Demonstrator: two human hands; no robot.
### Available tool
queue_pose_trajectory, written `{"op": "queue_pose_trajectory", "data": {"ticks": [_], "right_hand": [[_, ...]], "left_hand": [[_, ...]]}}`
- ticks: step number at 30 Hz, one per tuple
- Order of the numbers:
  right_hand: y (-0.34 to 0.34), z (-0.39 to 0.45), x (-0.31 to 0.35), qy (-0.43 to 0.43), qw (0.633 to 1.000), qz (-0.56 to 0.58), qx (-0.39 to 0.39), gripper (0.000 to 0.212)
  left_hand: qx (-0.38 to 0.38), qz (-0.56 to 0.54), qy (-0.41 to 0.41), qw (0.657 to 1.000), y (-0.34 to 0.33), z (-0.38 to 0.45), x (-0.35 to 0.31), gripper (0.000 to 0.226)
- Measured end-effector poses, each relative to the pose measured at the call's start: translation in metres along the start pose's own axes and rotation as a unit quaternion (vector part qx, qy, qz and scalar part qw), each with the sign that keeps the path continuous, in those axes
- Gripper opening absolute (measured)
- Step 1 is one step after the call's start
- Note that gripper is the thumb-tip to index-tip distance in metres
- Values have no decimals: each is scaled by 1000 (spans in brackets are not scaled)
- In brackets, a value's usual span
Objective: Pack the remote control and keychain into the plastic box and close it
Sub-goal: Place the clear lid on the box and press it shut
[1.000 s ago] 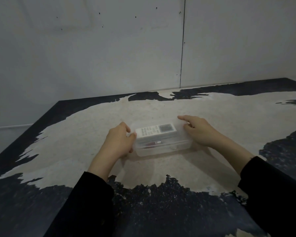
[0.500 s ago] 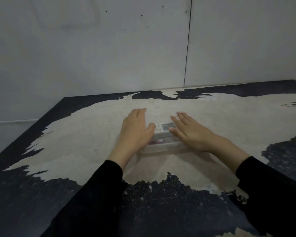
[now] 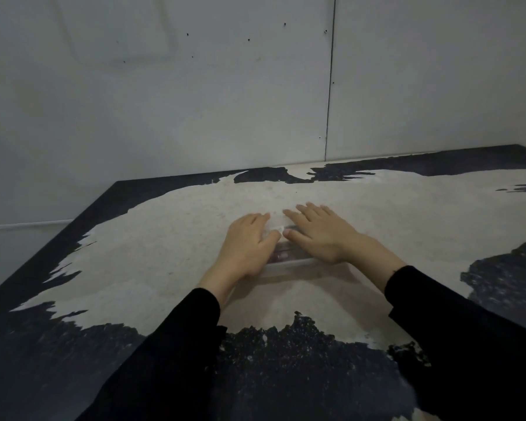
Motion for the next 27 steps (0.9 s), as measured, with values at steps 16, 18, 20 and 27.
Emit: {"op": "queue_pose_trajectory", "data": {"ticks": [16, 18, 20, 27], "right_hand": [[39, -33, -2, 24, 946, 188, -263, 15], [39, -48, 9, 85, 953, 151, -249, 17], [28, -61, 16, 145, 970, 95, -173, 24], [22, -64, -5, 205, 967, -54, -144, 22]], "left_hand": [[-158, -28, -42, 986, 24, -21, -17, 24], [-162, 45, -103, 980, 28, -33, -30, 20], [-128, 91, -143, 977, 26, -45, -38, 18], [-51, 141, -211, 966, 18, -38, -46, 20]]}}
Point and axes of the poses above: each hand's wrist, its own z-axis towards the middle knuckle, its own y-axis out of the back of the hand, x = y × z, the point moved 5 cm from there along z, towards the middle knuckle, and after that the axes turned 9 degrees about -y, right-handed, at the moved point
